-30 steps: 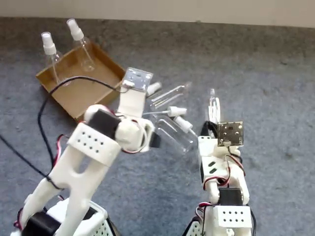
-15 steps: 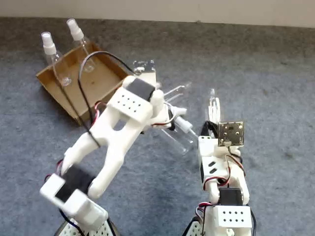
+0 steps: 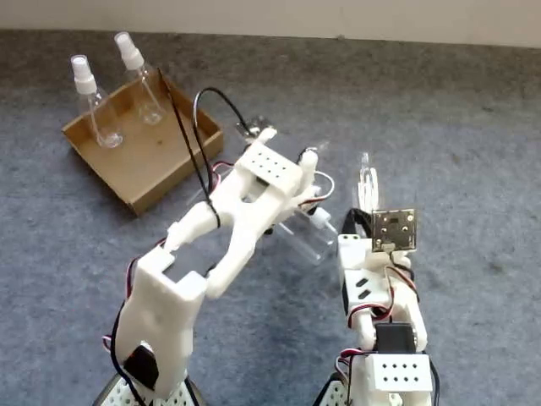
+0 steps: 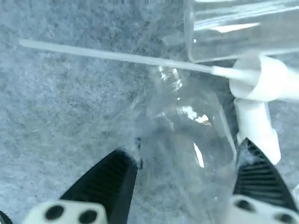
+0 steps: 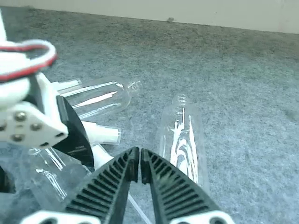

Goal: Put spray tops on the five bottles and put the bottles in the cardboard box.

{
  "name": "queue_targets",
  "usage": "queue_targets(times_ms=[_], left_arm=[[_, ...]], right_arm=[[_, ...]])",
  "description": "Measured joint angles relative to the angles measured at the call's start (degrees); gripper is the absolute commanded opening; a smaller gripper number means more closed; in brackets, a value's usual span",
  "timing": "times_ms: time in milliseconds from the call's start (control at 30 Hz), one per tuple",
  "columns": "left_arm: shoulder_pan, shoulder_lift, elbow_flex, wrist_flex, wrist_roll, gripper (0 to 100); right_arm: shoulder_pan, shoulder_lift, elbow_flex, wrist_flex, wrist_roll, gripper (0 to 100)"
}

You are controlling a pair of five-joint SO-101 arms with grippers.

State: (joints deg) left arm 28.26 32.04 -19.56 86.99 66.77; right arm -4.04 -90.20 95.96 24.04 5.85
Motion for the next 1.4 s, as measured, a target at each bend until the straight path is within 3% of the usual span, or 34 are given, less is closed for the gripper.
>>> queue_targets(times_ms=[233,433,733,900,1133,1400], left_arm=[[1.4,6.2,-1.1,-0.6,1.6,26],[1.4,6.2,-1.2,-0.8,-0.1,12],[1.4,6.2,-1.8,3.7,-7.2,14],[0.9,5.5,-4.6,11.4,-16.1,14],[-5.9,-1.0,-4.5,12.7,-31.7,14],[-14.4,-10.3,3.4,12.7,-57.1,13]], right_arm=[[0.0,0.0,0.0,0.0,0.0,0.4],[0.0,0.0,0.0,0.0,0.0,0.4],[0.0,0.0,0.0,0.0,0.0,0.4],[0.0,0.0,0.0,0.0,0.0,0.5],[0.0,0.0,0.0,0.0,0.0,0.5],[0.0,0.0,0.0,0.0,0.0,0.5]])
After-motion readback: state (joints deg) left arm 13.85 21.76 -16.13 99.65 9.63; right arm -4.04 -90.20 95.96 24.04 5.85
